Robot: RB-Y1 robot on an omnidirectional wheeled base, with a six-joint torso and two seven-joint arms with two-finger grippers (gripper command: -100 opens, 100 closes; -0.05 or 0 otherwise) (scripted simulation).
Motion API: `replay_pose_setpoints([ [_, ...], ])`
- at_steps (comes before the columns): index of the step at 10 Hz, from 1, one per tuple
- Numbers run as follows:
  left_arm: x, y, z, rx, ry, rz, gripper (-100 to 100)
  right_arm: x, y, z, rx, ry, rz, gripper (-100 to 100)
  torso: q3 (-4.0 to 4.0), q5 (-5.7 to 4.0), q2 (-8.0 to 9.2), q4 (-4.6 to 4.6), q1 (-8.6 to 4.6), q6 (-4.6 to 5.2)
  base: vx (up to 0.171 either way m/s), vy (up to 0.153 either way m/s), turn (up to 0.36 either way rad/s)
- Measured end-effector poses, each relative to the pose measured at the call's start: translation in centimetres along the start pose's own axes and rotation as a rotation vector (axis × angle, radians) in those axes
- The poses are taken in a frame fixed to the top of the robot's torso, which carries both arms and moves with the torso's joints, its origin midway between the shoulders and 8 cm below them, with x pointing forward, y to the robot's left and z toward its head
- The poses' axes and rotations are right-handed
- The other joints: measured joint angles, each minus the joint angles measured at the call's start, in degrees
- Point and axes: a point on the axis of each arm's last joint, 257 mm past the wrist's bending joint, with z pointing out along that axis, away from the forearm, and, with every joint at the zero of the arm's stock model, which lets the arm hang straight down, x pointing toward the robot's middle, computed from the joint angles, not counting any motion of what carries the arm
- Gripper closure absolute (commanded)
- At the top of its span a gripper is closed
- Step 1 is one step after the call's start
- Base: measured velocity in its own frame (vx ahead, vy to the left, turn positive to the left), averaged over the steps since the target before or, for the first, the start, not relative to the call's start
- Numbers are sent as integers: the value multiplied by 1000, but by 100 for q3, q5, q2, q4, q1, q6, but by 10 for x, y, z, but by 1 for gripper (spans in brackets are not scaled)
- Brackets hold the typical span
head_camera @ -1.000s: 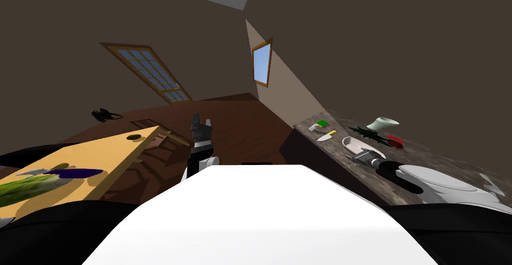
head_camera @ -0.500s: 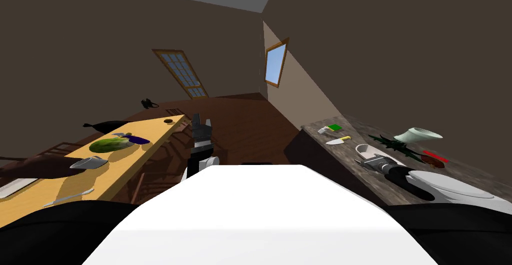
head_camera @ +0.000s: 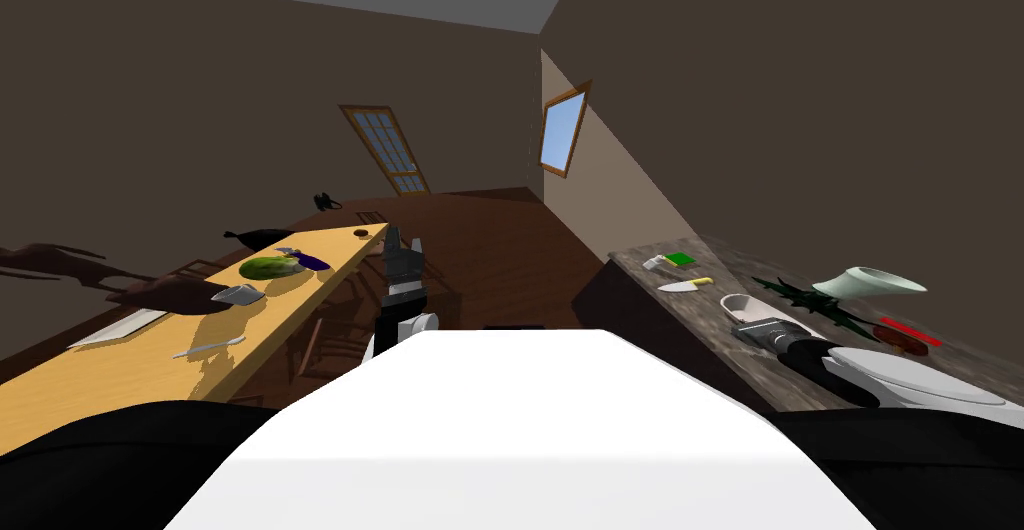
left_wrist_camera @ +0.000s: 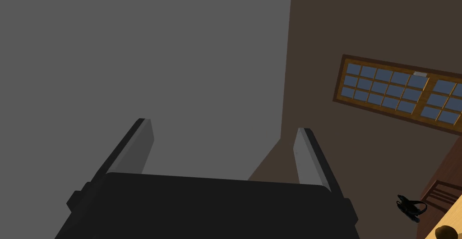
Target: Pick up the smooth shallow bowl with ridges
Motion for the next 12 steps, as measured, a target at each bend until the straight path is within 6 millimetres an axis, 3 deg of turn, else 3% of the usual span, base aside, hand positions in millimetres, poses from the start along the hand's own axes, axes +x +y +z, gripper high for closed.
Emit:
replay_pose_setpoints([
  [2,0,0,0,0,0,0,0,0,0,0,0,0,0,100,-3,0,-5,-1,-1,0,0,0,0],
  [4,0,0,0,0,0,0,0,0,0,0,0,0,0,-100,-4,0,-7,-2,-1,0,-37,-22,-108],
  [12,0,0,0,0,0,0,0,-76,-29,-14,-11,-153,-141,-100,21,-9,35,8,-42,4,-104,-92,-120],
])
